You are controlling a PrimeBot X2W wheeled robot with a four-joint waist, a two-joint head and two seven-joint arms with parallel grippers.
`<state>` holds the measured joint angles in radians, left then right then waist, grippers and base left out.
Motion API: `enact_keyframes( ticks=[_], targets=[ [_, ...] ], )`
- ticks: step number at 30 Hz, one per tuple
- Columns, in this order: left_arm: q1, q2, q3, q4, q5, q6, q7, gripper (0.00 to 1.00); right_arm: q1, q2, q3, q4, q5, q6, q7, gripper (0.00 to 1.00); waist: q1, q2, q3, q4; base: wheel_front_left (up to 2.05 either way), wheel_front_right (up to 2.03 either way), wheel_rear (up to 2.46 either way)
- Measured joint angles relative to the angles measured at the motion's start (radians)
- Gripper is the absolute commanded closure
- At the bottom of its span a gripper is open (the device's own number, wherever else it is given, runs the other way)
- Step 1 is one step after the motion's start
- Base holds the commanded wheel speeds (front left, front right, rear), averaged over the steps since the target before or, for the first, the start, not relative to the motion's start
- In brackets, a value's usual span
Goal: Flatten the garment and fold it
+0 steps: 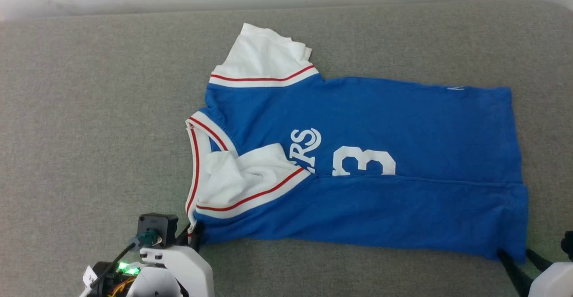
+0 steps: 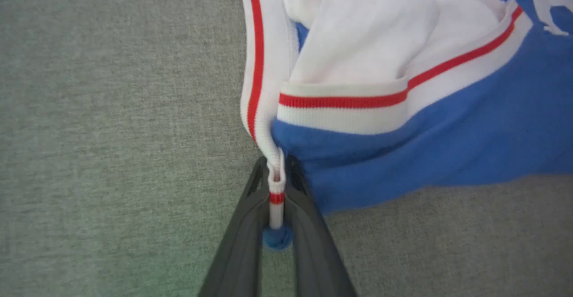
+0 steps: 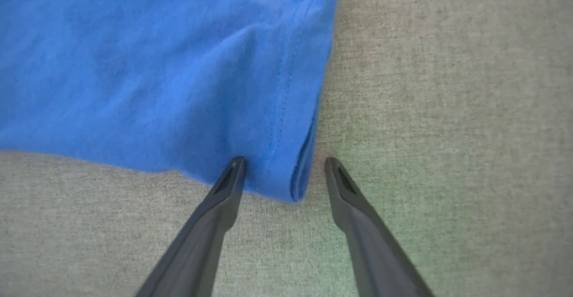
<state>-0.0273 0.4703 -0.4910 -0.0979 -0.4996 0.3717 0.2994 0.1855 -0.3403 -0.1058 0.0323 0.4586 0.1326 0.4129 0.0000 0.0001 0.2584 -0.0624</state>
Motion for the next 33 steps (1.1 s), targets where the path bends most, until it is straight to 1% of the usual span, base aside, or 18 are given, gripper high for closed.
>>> enact_keyframes(
  ticks=[1, 7, 11, 14, 17, 21, 25, 27, 29, 33],
  targets=[
    [0.000, 0.000, 0.000, -0.001, 0.000, 0.000, 0.000, 1.00, -0.001, -0.002, -0.001, 0.001, 0.000, 0.000, -0.001, 1.00, 0.0000, 0.0000, 0.002, 0.001, 0.00, 0.00, 0.00],
    [0.000, 0.000, 0.001, -0.005, 0.000, 0.009, 0.001, 1.00, -0.024, -0.012, 0.009, 0.002, 0.000, 0.000, -0.038, 1.00, 0.0001, 0.0000, -0.001, -0.004, 0.00, 0.00, 0.00],
    [0.001, 0.002, 0.008, -0.010, -0.005, 0.010, 0.000, 1.00, -0.043, -0.041, 0.013, -0.016, 0.007, 0.000, -0.054, 1.00, 0.0001, 0.0000, -0.017, -0.009, 0.00, 0.00, 0.00],
    [0.005, 0.006, 0.025, -0.027, -0.019, 0.021, 0.000, 1.00, -0.053, -0.059, 0.009, -0.033, 0.010, 0.000, -0.055, 1.00, 0.0001, 0.0000, -0.032, -0.012, 0.00, 0.00, 0.00],
    [0.029, 0.009, 0.051, -0.066, -0.052, 0.041, 0.015, 1.00, -0.059, -0.071, -0.002, -0.059, 0.013, 0.000, -0.048, 1.00, 0.0001, 0.0000, -0.050, -0.015, 0.00, 0.00, 0.00],
    [0.119, 0.025, 0.091, -0.146, -0.102, 0.088, 0.057, 1.00, -0.048, -0.075, -0.027, -0.094, 0.020, 0.000, -0.008, 1.00, 0.0000, -0.0001, -0.075, -0.021, 0.00, 0.00, 0.00],
    [0.238, 0.041, 0.126, -0.221, -0.138, 0.143, 0.084, 1.00, 0.010, -0.062, -0.060, -0.127, 0.028, 0.001, 0.043, 1.00, -0.0001, 0.0000, -0.096, -0.026, 0.00, 0.00, 0.00],
    [0.296, 0.040, 0.132, -0.245, -0.155, 0.159, 0.091, 1.00, 0.046, -0.045, -0.079, -0.136, 0.032, 0.001, 0.063, 1.00, -0.0001, 0.0000, -0.103, -0.026, 0.00, 0.00, 0.00],
    [0.338, 0.035, 0.133, -0.251, -0.172, 0.165, 0.087, 1.00, 0.079, -0.026, -0.093, -0.144, 0.033, 0.001, 0.075, 1.00, -0.0001, 0.0000, -0.107, -0.024, 0.00, 0.00, 0.00],
    [0.373, -0.001, 0.128, -0.226, -0.189, 0.166, 0.050, 1.00, 0.115, 0.003, -0.114, -0.148, 0.011, 0.001, 0.081, 1.00, -0.0002, 0.0000, -0.113, -0.018, 0.00, 0.00, 0.00]
  ],
)
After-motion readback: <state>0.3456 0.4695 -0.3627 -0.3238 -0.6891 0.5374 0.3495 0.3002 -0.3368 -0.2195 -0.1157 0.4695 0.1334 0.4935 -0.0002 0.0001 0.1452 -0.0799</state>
